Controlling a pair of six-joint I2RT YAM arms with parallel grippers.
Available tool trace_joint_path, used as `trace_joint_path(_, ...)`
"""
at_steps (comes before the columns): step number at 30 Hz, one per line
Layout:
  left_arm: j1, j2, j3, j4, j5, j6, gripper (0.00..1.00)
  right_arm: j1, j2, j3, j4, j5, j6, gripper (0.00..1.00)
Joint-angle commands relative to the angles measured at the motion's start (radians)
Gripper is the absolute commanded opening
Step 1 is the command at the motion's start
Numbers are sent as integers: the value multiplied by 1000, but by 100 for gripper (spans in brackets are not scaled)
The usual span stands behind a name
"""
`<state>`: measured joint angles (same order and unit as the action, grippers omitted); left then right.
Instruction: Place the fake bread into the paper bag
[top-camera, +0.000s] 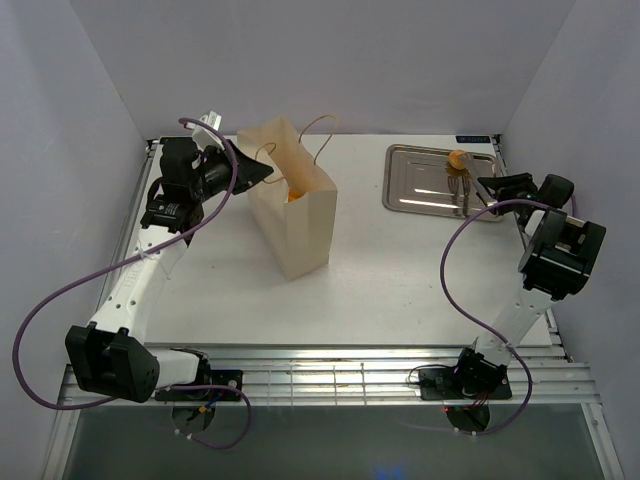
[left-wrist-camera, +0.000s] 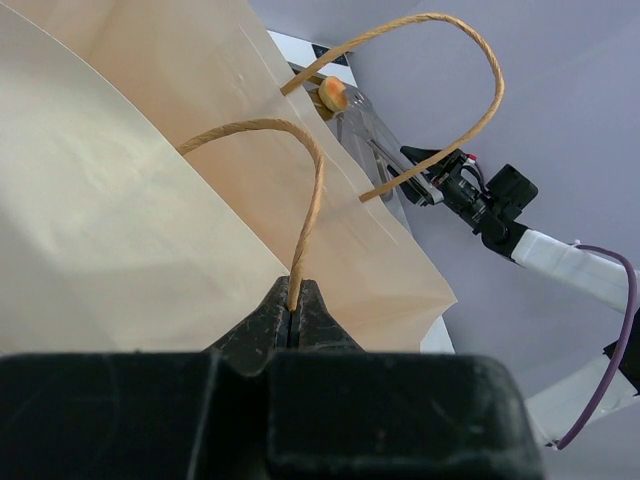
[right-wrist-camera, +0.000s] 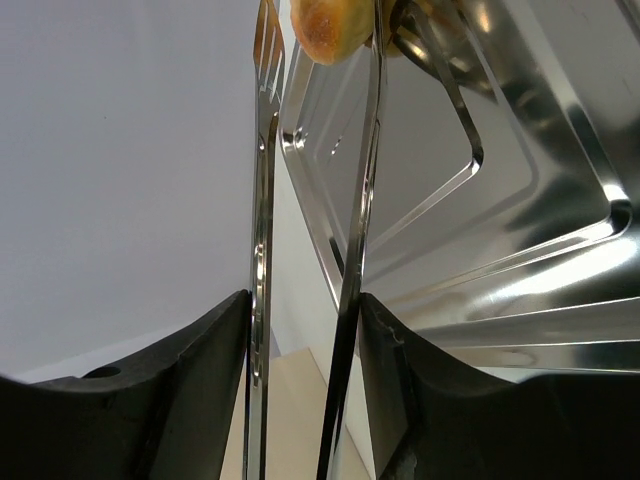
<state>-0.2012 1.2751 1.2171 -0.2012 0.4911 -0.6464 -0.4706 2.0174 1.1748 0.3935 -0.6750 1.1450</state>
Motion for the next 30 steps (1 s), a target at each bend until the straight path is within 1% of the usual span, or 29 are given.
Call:
trace_joint_path(1,-1,-5,-7,17,14,-4,0,1,20,68,19,-6,-8,53)
trace_joint_path(9,-6,3,-7,19,14,-9,0,6,43,82,21,-6,-10,51)
trace_joint_path(15,-9,1,-8,20,10,-9,0,7,47,82,-1,18,-28,45)
trace_joint_path(19,-12,3,-8,20,7,-10,0,7,50,79,2,18,-30,36)
trace_joint_path(22,-12,4,-5,19,6,-10,0,7,47,75,11,17,-33,26)
trace_joint_path(25,-14,4,-7,19,4,-10,0,7,29,63,37,11,-13,22)
trace_joint_path(26,-14,3,-10,19,3,-10,0,7,12,48,72,8,-2,19)
trace_joint_path(30,-15,-8,-21,16,3,-9,0,7,-40,31,119,0,32,15)
